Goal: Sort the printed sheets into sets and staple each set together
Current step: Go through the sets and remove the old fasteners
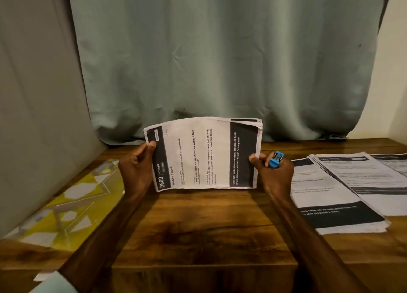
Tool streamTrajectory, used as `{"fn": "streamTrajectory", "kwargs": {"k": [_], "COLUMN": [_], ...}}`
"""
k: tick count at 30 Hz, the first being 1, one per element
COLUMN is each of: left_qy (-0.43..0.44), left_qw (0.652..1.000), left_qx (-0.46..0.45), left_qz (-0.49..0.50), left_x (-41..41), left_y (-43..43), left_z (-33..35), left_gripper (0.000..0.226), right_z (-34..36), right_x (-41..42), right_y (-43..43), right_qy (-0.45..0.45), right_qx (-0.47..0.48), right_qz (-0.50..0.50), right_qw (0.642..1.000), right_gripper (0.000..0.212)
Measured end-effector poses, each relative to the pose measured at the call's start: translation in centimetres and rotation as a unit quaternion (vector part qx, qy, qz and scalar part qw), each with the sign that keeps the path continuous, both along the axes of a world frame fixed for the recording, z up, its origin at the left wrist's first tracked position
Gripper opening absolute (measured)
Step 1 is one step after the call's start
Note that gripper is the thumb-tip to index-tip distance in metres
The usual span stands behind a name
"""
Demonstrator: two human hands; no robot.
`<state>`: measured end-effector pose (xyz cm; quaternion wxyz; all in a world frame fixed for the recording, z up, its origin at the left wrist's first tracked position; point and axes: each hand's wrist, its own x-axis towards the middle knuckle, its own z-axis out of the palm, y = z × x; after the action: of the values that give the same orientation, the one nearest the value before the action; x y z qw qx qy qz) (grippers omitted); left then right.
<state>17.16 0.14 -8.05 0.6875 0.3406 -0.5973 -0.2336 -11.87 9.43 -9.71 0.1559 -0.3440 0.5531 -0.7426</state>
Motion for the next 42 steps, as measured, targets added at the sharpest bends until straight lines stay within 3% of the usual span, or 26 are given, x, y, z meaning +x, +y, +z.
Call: {"fn": "streamTrajectory", "kwargs": {"k": [9, 14, 17, 19, 28, 32, 42], "left_qy": [-0.054, -0.141, -0.197, -0.241, -0.463, -0.492, -0.449], "left_qw": [0.998, 0.989, 0.979, 0.968, 0.872, 0.844, 0.837], "left_qx": [-0.012, -0.041, -0.051, -0.058, -0.084, -0.086, 0.062], "left_qz": [0.017, -0.011, -0.021, -0.034, -0.133, -0.196, -0.307], "left_x": [0.0, -0.1, -0.4, -1.1, -6.1, -7.2, -4.5], "left_y": [-1.1, -2.6, -3.0, -3.2, -2.8, -2.3, -2.7], "left_z": [0.0, 5.3, 8.8, 10.9, 18.6, 20.3, 18.7], "left_gripper": [0.020, 0.014, 0.012, 0.012, 0.017, 0.018, 0.026], "right_z": [-1.5, 0.6, 3.5, 5.7, 11.3, 11.0, 9.7], "right_x": [-0.3, -2.0, -2.3, -1.8, -0.8, -1.6, -3.3], "right_y": [-0.4, 0.2, 0.8, 0.8, -2.0, -1.8, -1.2], "right_qy": [-0.061, 0.030, 0.114, 0.175, 0.233, 0.188, 0.142], "right_qx": [0.030, -0.008, -0.086, -0.104, 0.011, 0.042, 0.012], "right_qz": [0.005, -0.047, -0.122, -0.137, 0.121, 0.261, 0.214], "right_qw": [0.998, 0.998, 0.982, 0.969, 0.965, 0.946, 0.966], "right_gripper": [0.025, 0.040, 0.025, 0.030, 0.047, 0.034, 0.020]}}
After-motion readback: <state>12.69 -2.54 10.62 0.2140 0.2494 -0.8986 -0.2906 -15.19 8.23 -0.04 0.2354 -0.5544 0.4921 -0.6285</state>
